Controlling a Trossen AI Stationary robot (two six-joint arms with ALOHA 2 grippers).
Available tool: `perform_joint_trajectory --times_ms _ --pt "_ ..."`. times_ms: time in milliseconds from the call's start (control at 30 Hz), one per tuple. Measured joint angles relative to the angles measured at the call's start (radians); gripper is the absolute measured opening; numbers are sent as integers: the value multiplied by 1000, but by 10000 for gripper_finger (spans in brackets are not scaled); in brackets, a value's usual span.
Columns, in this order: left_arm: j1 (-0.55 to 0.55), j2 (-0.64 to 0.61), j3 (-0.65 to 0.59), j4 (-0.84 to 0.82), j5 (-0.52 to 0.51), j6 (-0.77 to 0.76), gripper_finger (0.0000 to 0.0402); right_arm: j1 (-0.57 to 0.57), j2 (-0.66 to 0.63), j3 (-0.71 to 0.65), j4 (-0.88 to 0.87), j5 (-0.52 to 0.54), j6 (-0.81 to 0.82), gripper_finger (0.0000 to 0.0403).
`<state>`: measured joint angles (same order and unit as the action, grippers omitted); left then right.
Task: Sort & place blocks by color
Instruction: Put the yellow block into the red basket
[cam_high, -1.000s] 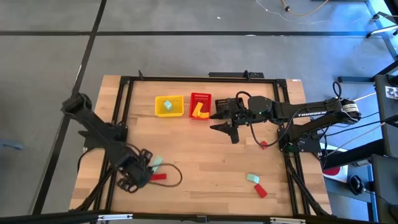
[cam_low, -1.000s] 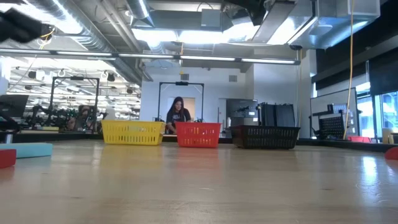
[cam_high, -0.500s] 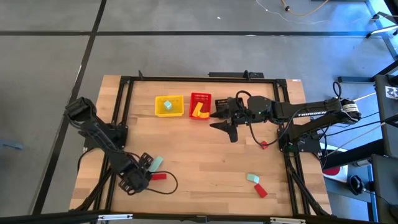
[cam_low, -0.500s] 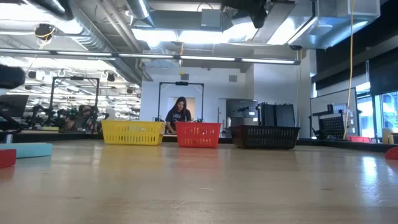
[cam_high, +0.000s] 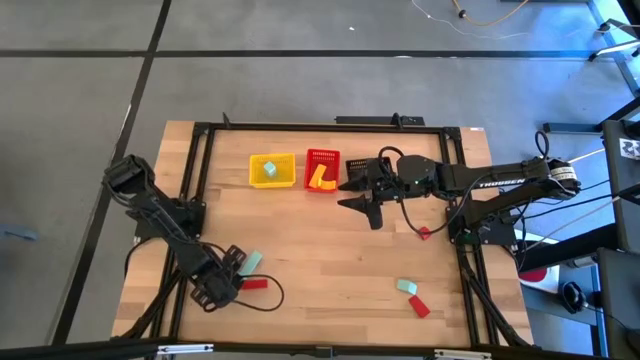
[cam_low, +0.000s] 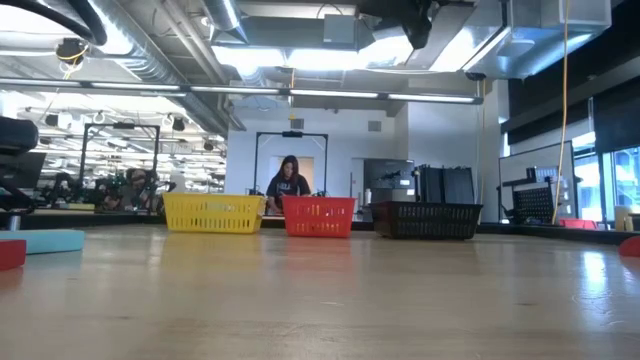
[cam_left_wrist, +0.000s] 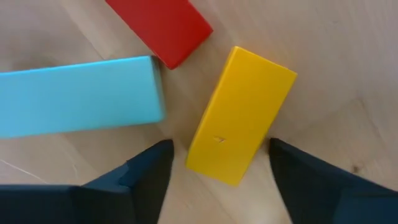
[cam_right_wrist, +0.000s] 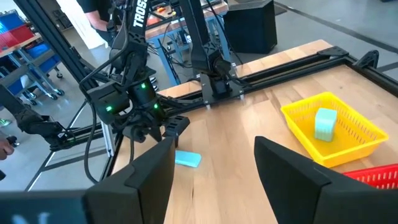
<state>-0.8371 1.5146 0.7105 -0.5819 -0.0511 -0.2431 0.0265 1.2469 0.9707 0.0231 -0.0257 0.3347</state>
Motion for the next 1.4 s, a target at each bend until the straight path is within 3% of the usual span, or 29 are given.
perform_joint_trajectory --times_ms 200,300,433,567,700,800,967,1100,1400 --pt "0 1 0 7 -10 24 151 0 0 0 0 0 -1 220" --pt "0 1 0 8 -9 30 120 0 0 0 -1 0 -2 220" --pt "1 -14 -2 -5 5 8 119 0 0 0 -2 0 -2 220" --pt "2 -85 -7 -121 67 -108 119 0 0 0 -9 0 -3 220" --pt "-3 -254 -6 -214 140 -215 119 0 0 0 -9 17 -3 220" --pt "13 -424 -5 -231 105 -307 119 0 0 0 -11 20 1 220" --pt "155 -679 -4 -203 -109 -440 119 0 0 0 -10 20 -2 220" --pt "341 -788 9 -55 -297 -388 119 0 0 0 -12 19 -5 220" --pt "692 -773 9 438 -349 -61 119 0 0 0 -12 32 -54 220"
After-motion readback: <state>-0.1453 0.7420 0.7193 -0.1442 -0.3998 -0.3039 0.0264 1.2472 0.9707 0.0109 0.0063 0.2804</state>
